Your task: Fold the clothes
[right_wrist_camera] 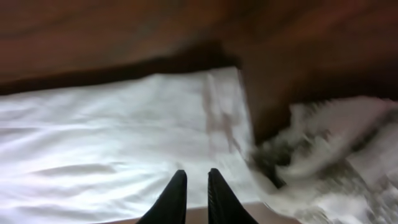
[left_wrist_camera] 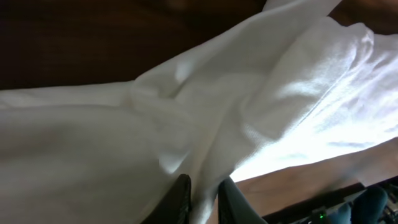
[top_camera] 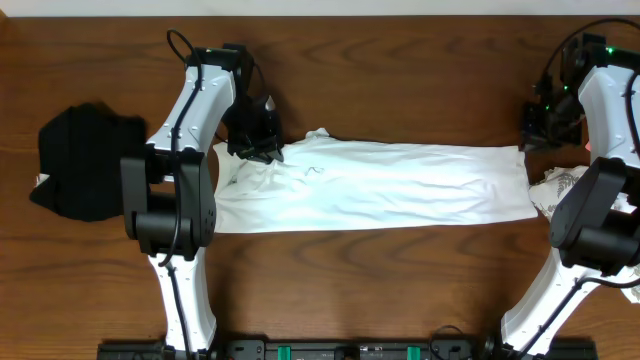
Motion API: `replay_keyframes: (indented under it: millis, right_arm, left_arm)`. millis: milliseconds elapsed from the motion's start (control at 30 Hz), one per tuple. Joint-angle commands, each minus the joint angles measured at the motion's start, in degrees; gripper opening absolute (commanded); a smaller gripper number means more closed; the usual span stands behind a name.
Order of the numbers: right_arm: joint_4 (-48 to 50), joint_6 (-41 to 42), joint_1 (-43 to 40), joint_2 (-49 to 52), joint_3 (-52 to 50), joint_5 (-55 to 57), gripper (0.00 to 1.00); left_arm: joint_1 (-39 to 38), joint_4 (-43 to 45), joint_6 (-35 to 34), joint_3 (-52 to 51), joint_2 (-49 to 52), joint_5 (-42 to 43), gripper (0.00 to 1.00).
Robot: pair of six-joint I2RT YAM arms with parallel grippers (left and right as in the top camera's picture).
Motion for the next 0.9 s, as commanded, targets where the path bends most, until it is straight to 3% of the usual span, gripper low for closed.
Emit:
replay_keyframes:
  millis: [0,100,433,667,867]
  right_arm:
    - [1.2,-7.0,0.6,-0.5,0.2,-18.6,0.13]
    - [2.6,-7.2,2.0,-0.5,0.2,-25.0,0.16]
    - [8.3,-12.1,12.6,-0.3,0.2,-23.1,0.3]
    - [10.8,-15.2,19.3,0.9,0.2,-18.8,0.36]
    - [12.7,-15.9,23.6,2.2,-0.2,-18.2,0.49]
  left_arm:
    - [0.1,-0.5,0.2,0.2,-0.4,-0.7,0.22]
    - [0.1,0.4,0.2,0.2,-0.4,-0.7,0.25]
    - [0.1,8.2,0.2,0.2,-0.4,-0.7,0.35]
    - [-0.3,3.2,0.2,0.2,-0.4,-0.7,0.34]
    - [-0.4,-1.0,0.2,0.2,-0.4,-0.7,0.35]
